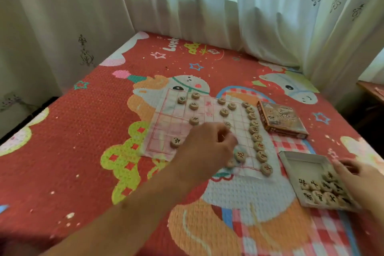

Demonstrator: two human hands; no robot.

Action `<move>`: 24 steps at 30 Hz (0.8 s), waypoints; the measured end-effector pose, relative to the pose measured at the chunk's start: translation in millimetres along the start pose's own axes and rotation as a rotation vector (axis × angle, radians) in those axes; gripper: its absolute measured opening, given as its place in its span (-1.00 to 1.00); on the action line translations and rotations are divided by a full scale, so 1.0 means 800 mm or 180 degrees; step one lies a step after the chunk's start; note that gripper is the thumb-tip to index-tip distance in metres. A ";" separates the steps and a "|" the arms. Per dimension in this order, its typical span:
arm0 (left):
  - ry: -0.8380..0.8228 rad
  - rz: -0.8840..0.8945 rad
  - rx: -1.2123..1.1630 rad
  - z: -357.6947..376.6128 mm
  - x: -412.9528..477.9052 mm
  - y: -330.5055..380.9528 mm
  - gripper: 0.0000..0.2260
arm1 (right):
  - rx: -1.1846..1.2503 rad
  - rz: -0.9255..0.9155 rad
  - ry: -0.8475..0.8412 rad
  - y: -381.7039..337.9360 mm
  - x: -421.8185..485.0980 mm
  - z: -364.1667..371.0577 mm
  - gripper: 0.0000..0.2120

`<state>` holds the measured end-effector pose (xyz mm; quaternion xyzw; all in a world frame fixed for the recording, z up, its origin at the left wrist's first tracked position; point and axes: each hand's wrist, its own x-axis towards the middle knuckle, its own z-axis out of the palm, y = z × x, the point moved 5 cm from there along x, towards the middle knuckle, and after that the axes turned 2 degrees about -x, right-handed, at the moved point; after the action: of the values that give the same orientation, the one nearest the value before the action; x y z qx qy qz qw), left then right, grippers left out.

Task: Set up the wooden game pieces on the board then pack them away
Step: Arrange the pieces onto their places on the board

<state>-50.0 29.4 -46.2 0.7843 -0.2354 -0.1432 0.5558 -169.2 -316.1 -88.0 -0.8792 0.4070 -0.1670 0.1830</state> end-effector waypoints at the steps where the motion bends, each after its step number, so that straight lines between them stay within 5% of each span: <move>1: -0.0234 -0.0197 -0.0235 0.029 -0.015 -0.002 -0.82 | 0.0021 -0.0072 -0.0083 -0.005 -0.007 0.003 -0.86; 10: -0.0554 -0.0671 -0.0651 0.163 -0.083 0.000 -0.77 | 0.0260 0.0110 0.0165 0.032 -0.058 -0.014 -0.91; 18: -0.0567 -0.0636 -0.0826 0.154 -0.135 0.001 -0.77 | 0.0882 0.0245 -0.0150 0.020 -0.154 -0.028 -0.87; 20: -0.0330 -0.0518 -0.0714 0.133 -0.143 -0.004 -0.59 | 0.0982 0.0191 -0.0218 -0.005 -0.169 -0.031 -0.93; 24: 0.0143 -0.0280 -0.0542 0.071 -0.163 -0.012 -0.63 | 0.1215 -0.0098 -0.0475 -0.063 -0.195 -0.019 -0.93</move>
<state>-186.5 55.3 -79.7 0.7469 -0.1752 -0.1694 0.6187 -238.4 -167.8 -74.3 -0.8446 0.3399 -0.1783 0.3734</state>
